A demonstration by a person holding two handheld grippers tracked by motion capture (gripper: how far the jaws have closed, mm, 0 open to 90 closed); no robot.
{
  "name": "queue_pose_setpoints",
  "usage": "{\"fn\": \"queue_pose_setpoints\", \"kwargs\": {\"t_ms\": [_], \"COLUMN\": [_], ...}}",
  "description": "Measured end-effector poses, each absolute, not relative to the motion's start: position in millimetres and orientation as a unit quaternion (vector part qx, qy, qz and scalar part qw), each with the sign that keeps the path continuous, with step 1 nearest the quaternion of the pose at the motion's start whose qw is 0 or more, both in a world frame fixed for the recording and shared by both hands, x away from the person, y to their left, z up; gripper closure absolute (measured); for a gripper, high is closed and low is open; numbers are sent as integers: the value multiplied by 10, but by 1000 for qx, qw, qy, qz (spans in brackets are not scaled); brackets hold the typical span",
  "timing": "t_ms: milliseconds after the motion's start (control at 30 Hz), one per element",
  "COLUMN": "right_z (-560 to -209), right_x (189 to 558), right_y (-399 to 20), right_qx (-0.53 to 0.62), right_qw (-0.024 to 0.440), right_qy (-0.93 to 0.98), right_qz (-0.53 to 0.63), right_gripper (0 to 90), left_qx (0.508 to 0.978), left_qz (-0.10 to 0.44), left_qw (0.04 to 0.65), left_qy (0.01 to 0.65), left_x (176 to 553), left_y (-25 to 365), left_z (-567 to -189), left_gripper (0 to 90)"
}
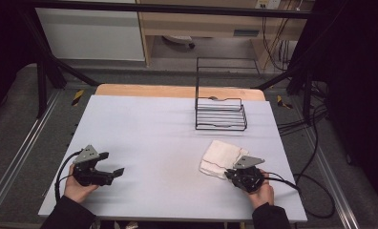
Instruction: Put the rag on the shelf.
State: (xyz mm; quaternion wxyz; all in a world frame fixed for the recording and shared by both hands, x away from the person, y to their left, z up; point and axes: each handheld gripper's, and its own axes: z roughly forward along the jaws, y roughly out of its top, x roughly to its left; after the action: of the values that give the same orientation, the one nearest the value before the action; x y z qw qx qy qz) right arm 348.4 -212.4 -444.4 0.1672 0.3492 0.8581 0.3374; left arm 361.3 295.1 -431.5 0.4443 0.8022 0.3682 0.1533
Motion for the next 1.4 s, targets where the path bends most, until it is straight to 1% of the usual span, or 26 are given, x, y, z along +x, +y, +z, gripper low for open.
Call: {"fn": "queue_pose_setpoints", "kwargs": {"t_ms": [33,67,100,133,167,333,433,467,500,633,667,700,767,800,1000,1033,1200,1300,1400], "right_z": [-4440,-4440,-4445,-4445,-4456,-4485,-4503,-4508,-4508,-4509,-4509,-4505,-4488,-4483,-4448,-4427,-4405,-4413,-4431], "right_x": [3470,3470,3446,3446,3410,3373,3369,3363,3363,3351,3351,3355,3373,3378,3390,3389,3372,3353,3359], "right_y": [-2152,-2152,-2187,-2187,-2217,-2207,-2189,-2179,-2179,-2148,-2148,-2151,-2154,-2153,-2135,-2127,-2052,-1954,-1937], "right_qx": [356,356,365,365,362,352,347,345,345,346,346,349,364,366,366,369,365,360,359], "right_qw": [154,154,144,144,150,162,171,178,178,195,195,196,196,194,192,179,155,129,132], "right_qy": [853,853,846,846,846,850,852,853,853,854,854,853,849,849,851,848,847,851,853], "right_qz": [349,349,361,361,362,357,353,348,348,336,336,334,329,329,323,337,355,360,355], "right_gripper": [740,740,655,655,616,595,607,639,639,709,709,733,836,846,861,863,863,861,853], "left_qx": [802,802,801,801,801,800,801,802,802,803,803,803,803,802,802,802,802,802,802], "left_qz": [153,153,154,154,154,155,155,154,154,155,155,154,155,155,155,155,155,155,155], "left_qw": [444,445,446,446,446,446,446,445,444,444,444,444,444,445,446,446,446,446,445], "left_qy": [369,369,369,369,369,369,369,368,368,367,367,367,366,366,366,366,366,366,366], "left_x": [3610,3609,3607,3607,3607,3603,3604,3604,3604,3603,3602,3602,3601,3601,3604,3604,3601,3602,3601], "left_y": [2951,2952,2953,2954,2956,2950,2947,2947,2945,2942,2942,2941,2940,2939,2944,2944,2936,2941,2943], "left_z": [-4314,-4313,-4312,-4311,-4310,-4308,-4309,-4309,-4309,-4306,-4306,-4306,-4306,-4306,-4302,-4302,-4302,-4299,-4299], "left_gripper": [75,75,75,75,75,75,76,76,76,77,77,77,77,77,77,77,77,77,77]}}
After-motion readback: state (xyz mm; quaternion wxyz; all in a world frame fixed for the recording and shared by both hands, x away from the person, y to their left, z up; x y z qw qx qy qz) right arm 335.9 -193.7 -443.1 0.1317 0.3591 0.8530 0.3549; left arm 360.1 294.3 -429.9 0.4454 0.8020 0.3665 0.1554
